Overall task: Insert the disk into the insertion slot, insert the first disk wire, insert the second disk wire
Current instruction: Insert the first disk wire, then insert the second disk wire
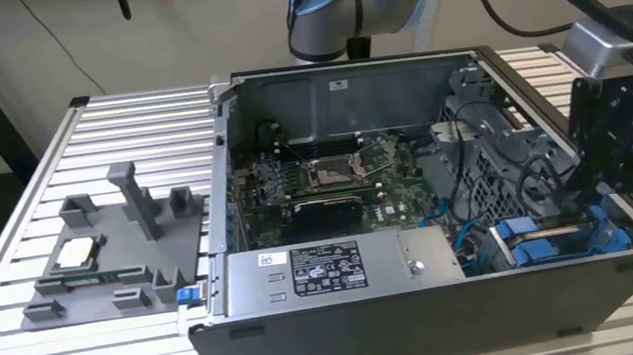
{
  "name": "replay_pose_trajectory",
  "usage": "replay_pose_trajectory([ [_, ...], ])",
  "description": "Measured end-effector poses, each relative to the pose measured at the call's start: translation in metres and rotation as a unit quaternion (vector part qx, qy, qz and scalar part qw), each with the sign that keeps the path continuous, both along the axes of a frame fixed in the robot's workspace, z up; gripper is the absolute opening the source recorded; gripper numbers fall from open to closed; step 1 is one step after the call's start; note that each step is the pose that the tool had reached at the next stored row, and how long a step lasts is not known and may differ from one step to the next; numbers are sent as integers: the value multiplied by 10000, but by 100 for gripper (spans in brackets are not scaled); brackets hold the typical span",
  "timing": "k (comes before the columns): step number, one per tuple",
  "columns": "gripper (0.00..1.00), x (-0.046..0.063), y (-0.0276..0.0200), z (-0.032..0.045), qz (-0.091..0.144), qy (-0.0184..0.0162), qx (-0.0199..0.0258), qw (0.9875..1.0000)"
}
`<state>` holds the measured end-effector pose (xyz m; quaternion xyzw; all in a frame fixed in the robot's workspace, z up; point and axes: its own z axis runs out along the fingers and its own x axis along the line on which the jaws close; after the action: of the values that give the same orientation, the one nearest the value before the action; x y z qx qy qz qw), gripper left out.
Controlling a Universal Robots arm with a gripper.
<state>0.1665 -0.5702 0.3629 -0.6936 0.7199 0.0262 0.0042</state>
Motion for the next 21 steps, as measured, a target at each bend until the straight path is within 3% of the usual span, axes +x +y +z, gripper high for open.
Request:
replay_pose_trajectory([
  [12, 26, -3, 92, 84, -1, -20, 20, 10000],
  [15, 26, 11, 96, 85, 1, -20, 110, 9999],
  [19, 26, 90, 96, 85, 6, -20, 319, 9995],
  [21, 26, 141, 95, 86, 6, -12, 375, 9993],
])
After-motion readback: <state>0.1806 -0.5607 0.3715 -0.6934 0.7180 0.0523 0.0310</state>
